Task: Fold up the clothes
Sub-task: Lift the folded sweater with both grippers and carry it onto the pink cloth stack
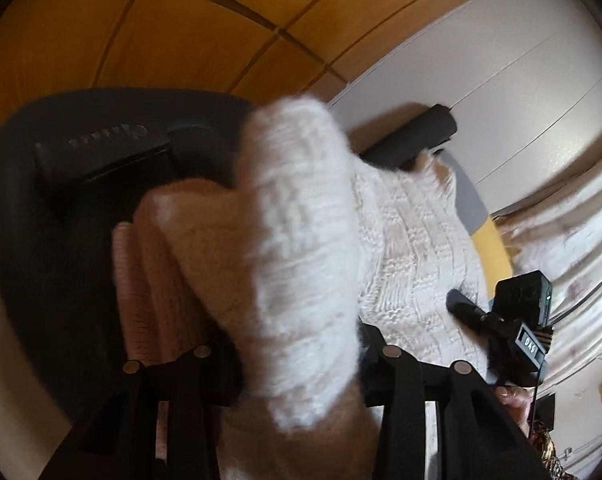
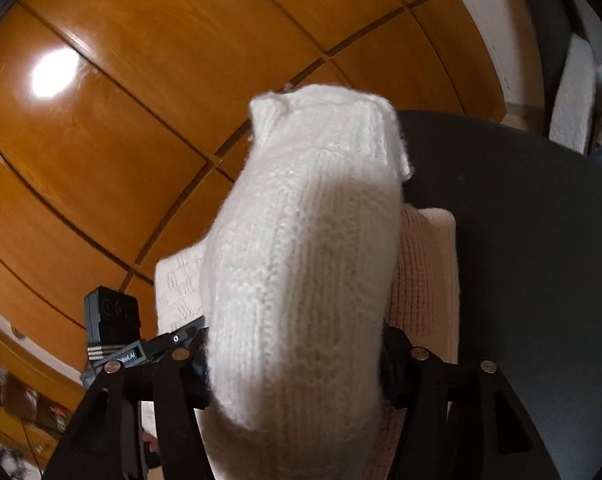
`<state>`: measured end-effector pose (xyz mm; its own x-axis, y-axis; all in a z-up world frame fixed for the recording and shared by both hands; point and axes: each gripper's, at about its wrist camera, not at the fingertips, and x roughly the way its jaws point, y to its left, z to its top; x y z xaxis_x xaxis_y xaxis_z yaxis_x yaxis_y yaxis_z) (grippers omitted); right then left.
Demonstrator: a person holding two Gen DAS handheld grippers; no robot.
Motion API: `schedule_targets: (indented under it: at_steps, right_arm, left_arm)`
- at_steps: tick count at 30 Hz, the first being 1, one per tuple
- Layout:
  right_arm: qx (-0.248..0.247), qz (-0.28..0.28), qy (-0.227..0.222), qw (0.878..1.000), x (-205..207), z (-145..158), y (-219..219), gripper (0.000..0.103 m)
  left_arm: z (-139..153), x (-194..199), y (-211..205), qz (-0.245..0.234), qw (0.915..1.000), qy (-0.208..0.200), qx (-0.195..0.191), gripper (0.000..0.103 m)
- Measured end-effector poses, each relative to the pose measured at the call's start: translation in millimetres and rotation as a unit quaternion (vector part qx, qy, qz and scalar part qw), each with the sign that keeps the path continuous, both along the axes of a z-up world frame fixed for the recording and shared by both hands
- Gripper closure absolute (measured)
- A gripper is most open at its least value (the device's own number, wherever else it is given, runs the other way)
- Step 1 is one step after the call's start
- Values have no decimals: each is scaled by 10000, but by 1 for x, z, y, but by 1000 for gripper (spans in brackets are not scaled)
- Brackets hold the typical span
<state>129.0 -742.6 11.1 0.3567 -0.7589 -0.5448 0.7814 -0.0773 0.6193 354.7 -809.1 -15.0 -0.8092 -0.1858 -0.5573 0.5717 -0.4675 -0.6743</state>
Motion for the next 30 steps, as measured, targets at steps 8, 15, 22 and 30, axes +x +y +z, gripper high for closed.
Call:
schedule_targets:
  at_steps: [8,15,22,30]
  right_arm:
    - [-208,-143,1490,9885,22,51,32,28]
    - [-404,148,3196,9466,50,89,42,48]
    - [223,153,3267,9447,34,63,19,46]
    - [496,-176,2260,9727,0,32,2,43]
  left_arm:
    - [55,37,20,452,9938,-675,-763,60]
    - [116,-7,68,398,9446,-1779,-2729,65]
    - [59,-60,42,54,9312,-2631,-2524,61]
    - [35,-55,25,115,9454,-2361,-2245,61]
